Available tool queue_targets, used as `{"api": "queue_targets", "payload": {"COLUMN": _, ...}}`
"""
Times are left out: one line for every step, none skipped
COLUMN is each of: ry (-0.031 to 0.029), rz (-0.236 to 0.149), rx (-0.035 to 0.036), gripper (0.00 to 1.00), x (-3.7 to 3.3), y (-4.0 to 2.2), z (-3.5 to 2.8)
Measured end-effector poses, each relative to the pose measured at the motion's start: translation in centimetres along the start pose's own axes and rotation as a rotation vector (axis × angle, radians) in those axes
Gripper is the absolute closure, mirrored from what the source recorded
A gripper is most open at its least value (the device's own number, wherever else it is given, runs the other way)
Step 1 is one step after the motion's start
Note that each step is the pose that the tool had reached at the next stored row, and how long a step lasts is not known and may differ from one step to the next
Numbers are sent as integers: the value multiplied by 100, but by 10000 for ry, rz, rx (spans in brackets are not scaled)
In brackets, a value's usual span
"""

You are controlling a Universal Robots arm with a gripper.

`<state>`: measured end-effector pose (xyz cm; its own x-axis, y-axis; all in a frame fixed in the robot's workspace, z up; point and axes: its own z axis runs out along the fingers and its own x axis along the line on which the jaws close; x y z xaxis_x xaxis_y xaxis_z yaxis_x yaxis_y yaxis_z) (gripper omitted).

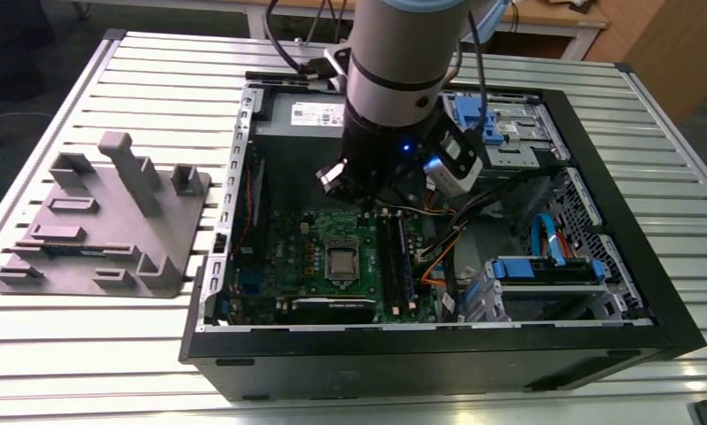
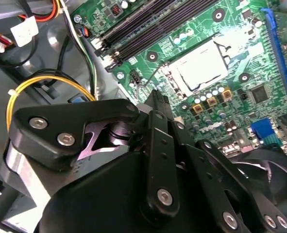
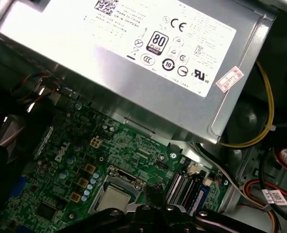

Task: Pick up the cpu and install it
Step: 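Install the first cpu locking lever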

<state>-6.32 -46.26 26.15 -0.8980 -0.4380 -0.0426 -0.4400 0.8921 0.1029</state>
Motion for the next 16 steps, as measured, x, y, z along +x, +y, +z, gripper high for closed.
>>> {"api": "queue_targets", "payload": {"ry": -1, "rz": 12, "rx": 1, "gripper": 90, "x": -10, "y": 8, "z": 2}}
{"api": "queue_targets", "payload": {"ry": -1, "rz": 25, "rx": 2, "gripper": 90, "x": -20, "y": 16, "z": 4}}
{"api": "queue_targets", "payload": {"ry": -3, "rz": 36, "rx": 2, "gripper": 90, "x": -30, "y": 24, "z": 6}}
{"api": "queue_targets", "payload": {"ry": -4, "rz": 45, "rx": 3, "gripper": 90, "x": -39, "y": 33, "z": 9}}
{"api": "queue_targets", "payload": {"ry": -5, "rz": 52, "rx": 3, "gripper": 90, "x": -47, "y": 42, "z": 12}}
{"api": "queue_targets", "payload": {"ry": -6, "rz": 59, "rx": 3, "gripper": 90, "x": -54, "y": 52, "z": 15}}
{"api": "queue_targets", "payload": {"ry": -6, "rz": 65, "rx": 3, "gripper": 90, "x": -61, "y": 62, "z": 18}}
{"api": "queue_targets", "payload": {"ry": -7, "rz": 70, "rx": 3, "gripper": 90, "x": -69, "y": 73, "z": 21}}
{"api": "queue_targets", "payload": {"ry": -8, "rz": 75, "rx": 4, "gripper": 90, "x": -77, "y": 84, "z": 25}}
{"api": "queue_targets", "payload": {"ry": -8, "rz": 81, "rx": 4, "gripper": 90, "x": -86, "y": 95, "z": 28}}
{"api": "queue_targets", "payload": {"ry": -9, "rz": 87, "rx": 5, "gripper": 90, "x": -94, "y": 105, "z": 32}}
{"api": "queue_targets", "payload": {"ry": -9, "rz": 93, "rx": 5, "gripper": 90, "x": -100, "y": 112, "z": 37}}
{"api": "queue_targets", "payload": {"ry": -11, "rz": 99, "rx": 4, "gripper": 90, "x": -104, "y": 116, "z": 44}}
{"api": "queue_targets", "payload": {"ry": -13, "rz": 105, "rx": 3, "gripper": 90, "x": -107, "y": 118, "z": 51}}
{"api": "queue_targets", "payload": {"ry": -14, "rz": 111, "rx": 4, "gripper": 90, "x": -110, "y": 122, "z": 58}}
{"api": "queue_targets", "payload": {"ry": -13, "rz": 113, "rx": 4, "gripper": 90, "x": -113, "y": 124, "z": 64}}
